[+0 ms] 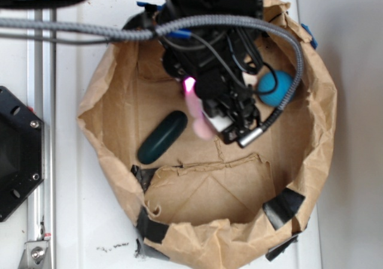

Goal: Grab the pink bunny.

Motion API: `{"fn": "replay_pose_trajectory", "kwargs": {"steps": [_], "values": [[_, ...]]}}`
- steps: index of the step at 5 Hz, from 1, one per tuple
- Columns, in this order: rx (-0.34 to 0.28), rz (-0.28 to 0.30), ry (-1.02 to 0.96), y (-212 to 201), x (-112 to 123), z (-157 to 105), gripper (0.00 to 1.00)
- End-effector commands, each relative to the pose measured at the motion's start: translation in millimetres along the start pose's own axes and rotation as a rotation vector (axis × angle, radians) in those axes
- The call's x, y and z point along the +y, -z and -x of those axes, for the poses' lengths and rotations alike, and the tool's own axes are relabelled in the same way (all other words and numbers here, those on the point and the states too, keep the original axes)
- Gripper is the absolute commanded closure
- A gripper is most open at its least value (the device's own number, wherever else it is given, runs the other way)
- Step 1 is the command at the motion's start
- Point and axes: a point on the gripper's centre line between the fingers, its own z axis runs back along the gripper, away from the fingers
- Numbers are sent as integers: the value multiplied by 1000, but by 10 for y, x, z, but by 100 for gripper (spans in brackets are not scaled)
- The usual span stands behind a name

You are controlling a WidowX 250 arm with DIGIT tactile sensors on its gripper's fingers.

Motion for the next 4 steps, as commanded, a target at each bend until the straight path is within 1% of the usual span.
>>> {"fn": "replay_pose_trajectory", "kwargs": {"steps": [1,2,3,4], "values": [[-58,-228,198,-308,-128,91,100],[-132,-266,252,-349,-183,77,100],[-160,-260,233,-387,-181,123,100],[-141,-259,226,-367,-176,119,100]]}}
